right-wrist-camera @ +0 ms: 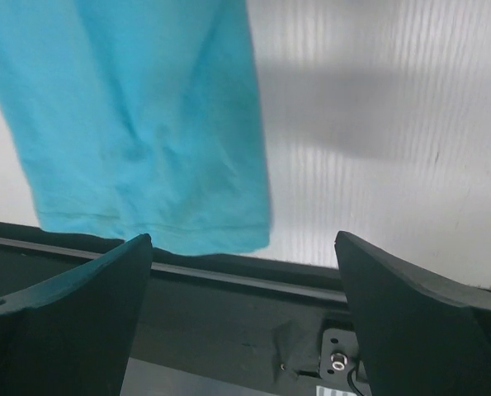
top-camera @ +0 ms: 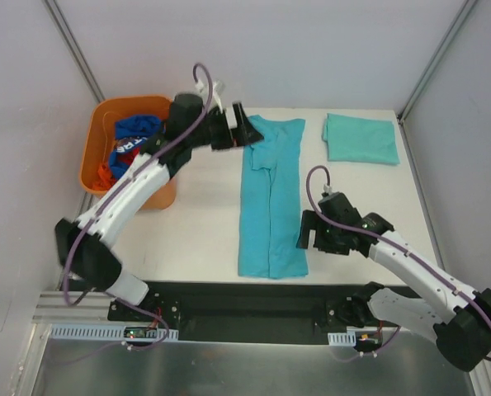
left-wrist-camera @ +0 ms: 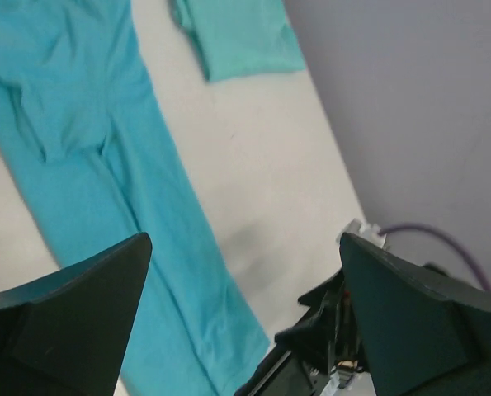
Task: Fold and stack the t-shirts
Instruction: Rotate the tshirt 90 degrees, then grab the bottom of the folded rectangular tshirt with both arms, then fold the folded rectangular tshirt in 1/3 of the way, then grab one side of the 2/3 rectangular tshirt with both arms, then fold the long partially folded tshirt into a neat square
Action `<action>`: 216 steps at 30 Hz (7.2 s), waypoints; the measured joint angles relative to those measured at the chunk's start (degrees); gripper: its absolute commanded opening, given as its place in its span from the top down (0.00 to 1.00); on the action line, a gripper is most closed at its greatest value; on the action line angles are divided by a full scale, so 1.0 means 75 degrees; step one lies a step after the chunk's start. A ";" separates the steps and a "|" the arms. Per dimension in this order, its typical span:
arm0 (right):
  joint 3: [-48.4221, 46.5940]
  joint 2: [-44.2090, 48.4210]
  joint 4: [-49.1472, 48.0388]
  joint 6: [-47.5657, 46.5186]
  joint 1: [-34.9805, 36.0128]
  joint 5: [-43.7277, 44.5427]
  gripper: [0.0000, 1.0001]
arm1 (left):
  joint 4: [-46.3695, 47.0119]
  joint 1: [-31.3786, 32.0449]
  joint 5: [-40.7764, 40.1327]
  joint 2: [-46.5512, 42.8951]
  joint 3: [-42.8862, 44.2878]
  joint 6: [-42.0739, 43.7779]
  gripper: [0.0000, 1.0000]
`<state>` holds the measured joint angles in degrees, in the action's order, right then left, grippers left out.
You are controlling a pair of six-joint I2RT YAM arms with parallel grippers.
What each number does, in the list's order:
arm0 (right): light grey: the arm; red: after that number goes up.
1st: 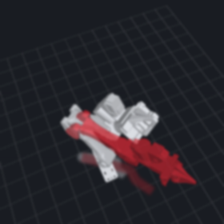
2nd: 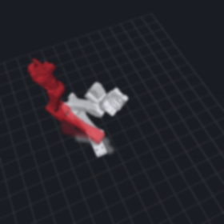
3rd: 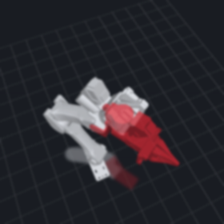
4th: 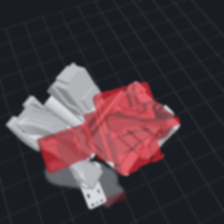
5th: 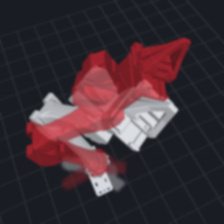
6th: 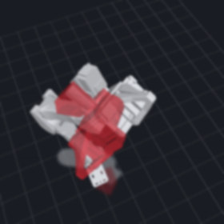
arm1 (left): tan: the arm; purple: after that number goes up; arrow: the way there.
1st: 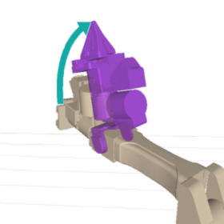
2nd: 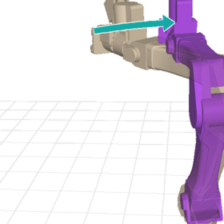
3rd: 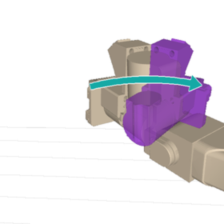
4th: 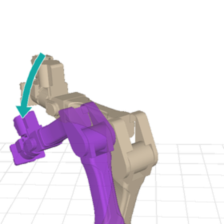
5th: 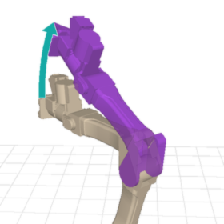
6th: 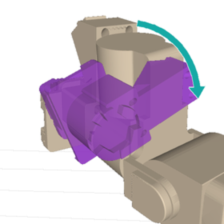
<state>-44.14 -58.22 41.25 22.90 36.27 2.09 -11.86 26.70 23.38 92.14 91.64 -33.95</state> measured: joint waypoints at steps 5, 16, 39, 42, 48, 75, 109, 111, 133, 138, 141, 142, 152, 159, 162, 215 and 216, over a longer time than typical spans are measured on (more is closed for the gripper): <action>0.1329 0.0761 -0.0035 0.0347 -0.0073 -0.0548 0.05 | 0.0047 0.1629 -0.1358 -0.2667 -0.3908 -0.0399 0.01; 0.2451 0.0796 -0.0988 0.0886 -0.0184 -0.1451 0.29 | -0.0423 0.3450 -0.2250 -0.3756 -0.8151 -0.2818 0.24; 0.3590 0.0831 -0.2643 0.1550 -0.0210 -0.2334 0.99 | 0.1177 0.3955 -0.1384 -0.1661 -0.8058 -0.3902 1.00; 0.3928 0.1253 -0.2920 0.1944 0.0146 -0.2521 1.00 | 0.1209 0.4176 -0.1390 -0.1664 -0.8072 -0.4068 1.00; 0.4068 0.2055 -0.2171 0.2267 0.0670 -0.2229 0.99 | 0.1157 0.4351 -0.1408 -0.2113 -0.8314 -0.4336 1.00; -0.2349 -0.2355 -0.0790 -0.0332 -0.1192 -0.0522 0.99 | 0.1084 0.1075 -0.0673 -0.0335 -0.4083 -0.1967 1.00; -0.6280 -0.7431 -0.0641 -0.1562 -0.2669 -0.1425 0.11 | 0.0863 -0.0391 0.0568 0.3010 -0.1565 -0.1274 0.01; -0.6344 -0.7405 -0.0580 -0.1603 -0.2687 -0.1504 0.03 | 0.0886 -0.0391 0.0635 0.2996 -0.1533 -0.1250 0.01; -0.0493 -0.2967 -0.1332 -0.1798 -0.2480 -0.2203 0.36 | 0.0921 0.0554 -0.0009 -0.0361 -0.5910 -0.1483 0.31; -0.0466 -0.3118 -0.1827 -0.1932 -0.2480 -0.2337 0.41 | 0.1262 0.0592 -0.0015 0.0050 -0.5910 -0.1670 0.52; -0.0525 -0.3520 -0.2122 -0.2014 -0.2480 -0.2407 0.43 | 0.1326 0.0595 -0.0003 0.0463 -0.5747 -0.1684 0.56; -0.0560 -0.3646 -0.2180 -0.2028 -0.2480 -0.2410 0.45 | 0.1332 0.0595 0.0000 0.0612 -0.5662 -0.1693 0.57; -0.1087 -0.4529 -0.2643 -0.2148 -0.2480 -0.2643 0.69 | 0.1542 0.0592 0.0058 0.1338 -0.5059 -0.1734 0.92; -0.1142 -0.4881 -0.2783 -0.2159 -0.2480 -0.2815 0.99 | 0.1612 0.0592 0.0140 0.1542 -0.4983 -0.1725 1.00; -0.1142 -0.4995 -0.2885 -0.2142 -0.2480 -0.2894 0.99 | 0.1612 0.0592 0.0149 0.1542 -0.4983 -0.1725 1.00; -0.2363 -0.0918 -0.0697 -0.1311 -0.1550 -0.1792 0.99 | 0.0087 0.1212 -0.2713 -0.4068 -0.5508 -0.1725 1.00; -0.2390 -0.1043 -0.0743 -0.1317 -0.1638 -0.1961 0.99 | 0.0070 0.1148 -0.2699 -0.3955 -0.5403 -0.1693 1.00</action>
<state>-62.06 -66.04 35.68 13.02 23.99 -12.62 -11.33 35.31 3.14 62.48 51.11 -46.65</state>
